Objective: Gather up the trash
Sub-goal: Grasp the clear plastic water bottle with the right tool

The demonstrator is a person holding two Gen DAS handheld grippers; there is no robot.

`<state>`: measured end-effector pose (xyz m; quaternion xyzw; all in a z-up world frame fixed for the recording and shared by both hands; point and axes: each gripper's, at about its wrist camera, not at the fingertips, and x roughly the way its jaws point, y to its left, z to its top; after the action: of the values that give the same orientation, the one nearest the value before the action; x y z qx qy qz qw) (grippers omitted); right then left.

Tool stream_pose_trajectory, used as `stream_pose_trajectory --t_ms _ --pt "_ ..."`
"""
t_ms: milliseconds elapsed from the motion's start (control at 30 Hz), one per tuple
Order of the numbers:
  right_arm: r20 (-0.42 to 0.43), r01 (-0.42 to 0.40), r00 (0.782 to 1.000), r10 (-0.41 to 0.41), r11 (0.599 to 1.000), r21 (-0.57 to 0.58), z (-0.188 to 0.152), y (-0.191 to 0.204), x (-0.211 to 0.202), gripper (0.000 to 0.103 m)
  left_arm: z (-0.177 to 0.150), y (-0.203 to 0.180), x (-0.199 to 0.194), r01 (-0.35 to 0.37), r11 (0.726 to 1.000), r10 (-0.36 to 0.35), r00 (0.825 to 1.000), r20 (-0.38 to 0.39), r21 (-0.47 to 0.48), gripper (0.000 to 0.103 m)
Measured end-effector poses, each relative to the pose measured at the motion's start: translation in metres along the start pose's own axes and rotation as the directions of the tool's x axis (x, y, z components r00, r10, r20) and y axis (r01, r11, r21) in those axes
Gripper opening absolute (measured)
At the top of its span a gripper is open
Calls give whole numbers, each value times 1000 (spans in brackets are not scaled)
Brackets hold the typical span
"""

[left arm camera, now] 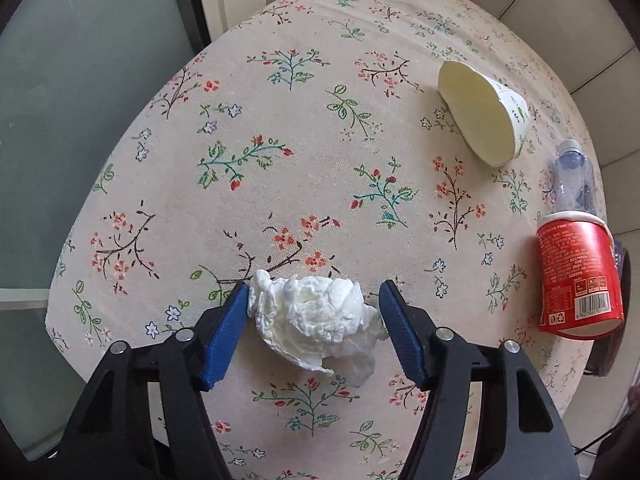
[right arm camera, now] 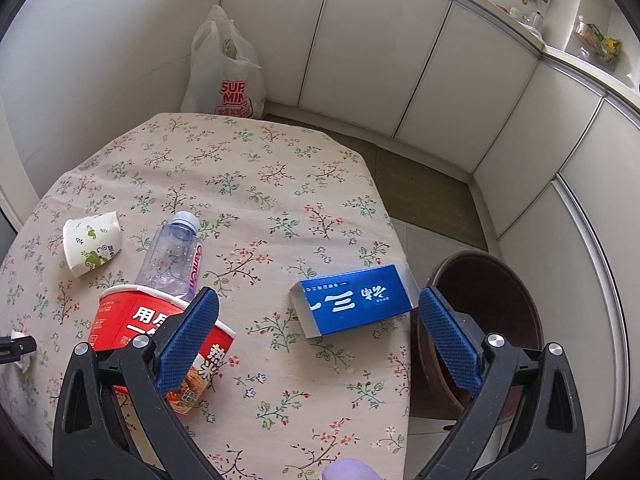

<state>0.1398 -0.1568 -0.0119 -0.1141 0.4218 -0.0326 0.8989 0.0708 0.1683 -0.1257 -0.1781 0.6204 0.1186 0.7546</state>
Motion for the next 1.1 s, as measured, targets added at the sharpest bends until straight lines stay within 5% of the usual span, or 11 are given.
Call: stream_pose_trajectory --t_ms 267,367,567,767,967,1100 --pt "-42 -48 998 47 998 -34 6 29 16 96 -5 -14 -4 -19 995 15 999 42 101 44" --pt "-67 -99 993 96 994 -40 12 39 23 96 -1 -16 -10 28 992 -36 998 58 120 37" --pt "-126 -212 970 208 977 -17 34 60 43 96 2 -41 -63 111 971 -159 962 221 213 36" --pt "-265 -307 907 328 944 117 45 73 85 96 0 -65 -110 49 938 -195 892 407 343 36" --pt "-386 -349 845 369 929 122 54 90 117 94 -2 -62 -105 54 933 -195 907 373 357 36" --pt "-441 -383 805 396 916 122 49 98 130 83 7 -52 -95 78 944 -191 923 335 322 36"
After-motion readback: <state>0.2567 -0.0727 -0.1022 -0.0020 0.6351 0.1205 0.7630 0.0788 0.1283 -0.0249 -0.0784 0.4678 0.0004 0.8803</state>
